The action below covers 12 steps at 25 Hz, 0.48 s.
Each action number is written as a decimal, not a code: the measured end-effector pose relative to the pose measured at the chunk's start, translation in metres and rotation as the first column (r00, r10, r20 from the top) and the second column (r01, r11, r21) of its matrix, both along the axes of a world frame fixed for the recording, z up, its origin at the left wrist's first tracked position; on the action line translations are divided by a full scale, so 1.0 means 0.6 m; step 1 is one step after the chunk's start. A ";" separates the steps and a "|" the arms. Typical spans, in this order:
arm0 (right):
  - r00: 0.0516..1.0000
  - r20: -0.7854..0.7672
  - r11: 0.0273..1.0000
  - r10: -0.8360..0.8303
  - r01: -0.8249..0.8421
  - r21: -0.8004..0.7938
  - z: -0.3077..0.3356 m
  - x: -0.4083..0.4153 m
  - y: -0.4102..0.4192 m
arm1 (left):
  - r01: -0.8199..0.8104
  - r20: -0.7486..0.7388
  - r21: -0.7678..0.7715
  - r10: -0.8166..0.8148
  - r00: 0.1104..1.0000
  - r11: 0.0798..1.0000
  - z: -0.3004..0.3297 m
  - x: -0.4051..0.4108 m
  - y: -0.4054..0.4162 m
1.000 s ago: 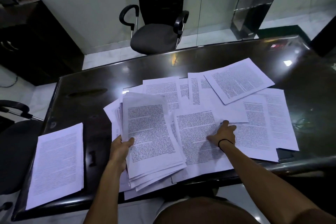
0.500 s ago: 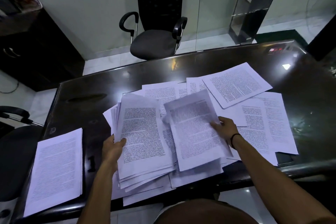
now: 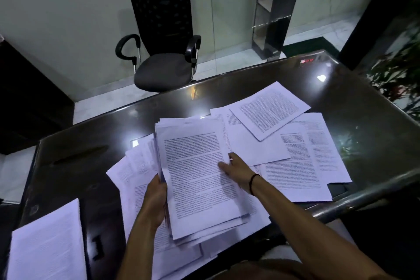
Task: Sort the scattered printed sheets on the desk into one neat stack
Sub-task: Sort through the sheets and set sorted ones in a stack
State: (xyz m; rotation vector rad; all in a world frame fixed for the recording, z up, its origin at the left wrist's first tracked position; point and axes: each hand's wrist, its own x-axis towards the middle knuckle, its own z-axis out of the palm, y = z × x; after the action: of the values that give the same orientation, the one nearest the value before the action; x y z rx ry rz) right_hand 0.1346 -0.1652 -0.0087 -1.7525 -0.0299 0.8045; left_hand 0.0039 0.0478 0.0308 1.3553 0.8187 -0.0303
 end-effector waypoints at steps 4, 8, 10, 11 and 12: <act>0.998 0.058 0.999 -0.003 0.006 -0.054 -0.005 0.023 -0.030 | -0.117 -0.017 -0.155 0.115 0.993 0.981 0.005 0.047 -0.042; 0.992 0.119 0.998 0.045 -0.038 -0.056 -0.027 0.079 -0.071 | -0.064 -0.042 0.072 0.067 0.997 0.995 -0.038 0.091 -0.079; 0.997 0.065 0.999 0.030 -0.029 -0.020 -0.040 0.112 -0.093 | -0.079 -0.080 0.114 0.088 0.993 0.990 -0.052 0.106 -0.103; 1.000 -0.012 1.000 -0.015 0.015 -0.001 -0.039 0.130 -0.102 | -0.091 -0.080 0.118 0.101 0.992 0.989 -0.058 0.114 -0.114; 0.990 -0.110 0.996 -0.086 0.087 0.000 -0.048 0.154 -0.116 | -0.115 -0.070 0.115 0.124 0.990 0.987 -0.067 0.123 -0.123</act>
State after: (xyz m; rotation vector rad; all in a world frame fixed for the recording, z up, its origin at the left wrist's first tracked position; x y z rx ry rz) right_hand 0.2273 -0.2347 -0.0378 -1.6913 0.1171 0.8354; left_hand 0.0778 -0.0261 -0.0092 1.4136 0.9776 0.0578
